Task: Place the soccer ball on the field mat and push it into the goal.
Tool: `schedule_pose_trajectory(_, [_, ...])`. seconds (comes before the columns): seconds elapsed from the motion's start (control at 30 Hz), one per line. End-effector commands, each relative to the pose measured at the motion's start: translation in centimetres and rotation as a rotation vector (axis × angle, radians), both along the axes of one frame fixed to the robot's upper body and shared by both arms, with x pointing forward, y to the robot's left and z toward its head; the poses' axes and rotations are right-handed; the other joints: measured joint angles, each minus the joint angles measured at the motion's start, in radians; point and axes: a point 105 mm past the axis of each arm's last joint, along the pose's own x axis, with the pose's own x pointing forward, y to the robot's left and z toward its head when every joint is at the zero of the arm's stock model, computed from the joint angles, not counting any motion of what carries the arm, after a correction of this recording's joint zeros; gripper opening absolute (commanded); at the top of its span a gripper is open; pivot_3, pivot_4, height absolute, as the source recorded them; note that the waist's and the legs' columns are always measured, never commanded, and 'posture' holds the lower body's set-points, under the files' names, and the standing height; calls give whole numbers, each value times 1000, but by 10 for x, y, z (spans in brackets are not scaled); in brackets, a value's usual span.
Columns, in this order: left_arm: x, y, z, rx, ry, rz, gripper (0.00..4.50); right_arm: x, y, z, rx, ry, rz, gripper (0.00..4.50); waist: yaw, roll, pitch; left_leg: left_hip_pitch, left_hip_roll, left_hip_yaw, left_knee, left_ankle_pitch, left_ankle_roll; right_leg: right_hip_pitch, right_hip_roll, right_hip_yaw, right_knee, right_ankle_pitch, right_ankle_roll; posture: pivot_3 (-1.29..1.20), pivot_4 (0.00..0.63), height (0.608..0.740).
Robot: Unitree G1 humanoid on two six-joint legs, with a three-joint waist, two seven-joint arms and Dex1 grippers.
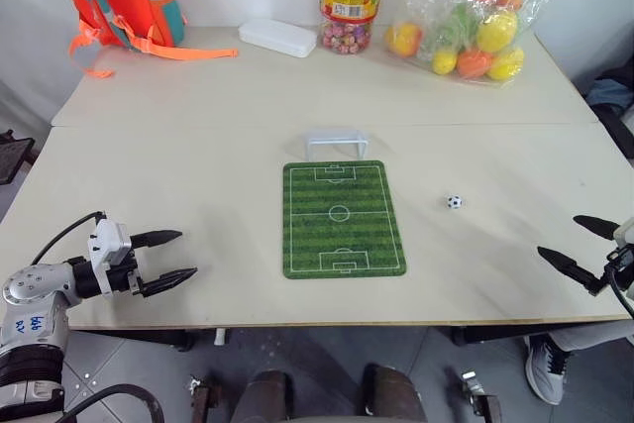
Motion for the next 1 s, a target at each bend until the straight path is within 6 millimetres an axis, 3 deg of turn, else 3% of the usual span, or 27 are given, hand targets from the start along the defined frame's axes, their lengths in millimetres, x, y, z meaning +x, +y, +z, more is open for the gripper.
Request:
schedule_pose_trajectory(0.03, [4,-1,18,-36,-53,-2,4500,2,-1,9,-27,-10,10,4475,0,0,0,0,0,0,0,0,0,0,0,0,0,0,0,0,150,740])
schedule_pose_trajectory(0.17, [12,3,18,-70,-5,85,4500,3,1,13,-3,2,10,4475,0,0,0,0,0,0,0,0,0,0,0,0,0,0,0,0,150,740])
schedule_pose_trajectory(0.27, [14,-2,27,-84,-21,84,4500,5,3,17,-27,27,2,4475,0,0,0,0,0,0,0,0,0,0,0,0,0,0,0,0,150,740])
schedule_pose_trajectory(0.4, [12,-13,33,-47,-108,19,4500,6,19,30,-31,74,51,4475,1,0,0,-1,0,0,0,0,0,-1,0,1,1,0,0,0,150,740])
schedule_pose_trajectory(0.6, [20,-34,34,-64,-190,-72,4500,34,69,59,33,71,196,4475,-3,0,0,-1,1,1,3,0,0,-2,0,2,3,0,-1,0,150,740])
schedule_pose_trajectory(0.87, [16,-63,37,-178,-224,-284,4500,76,99,39,14,169,288,4475,1,-1,1,-4,1,2,6,0,0,-5,0,3,6,1,-1,0,150,740])
schedule_pose_trajectory(1.0, [15,-65,36,-168,-226,-306,4500,96,113,25,20,206,333,4475,-6,-1,1,-7,1,2,9,0,0,-7,1,3,6,1,-1,0,150,740])
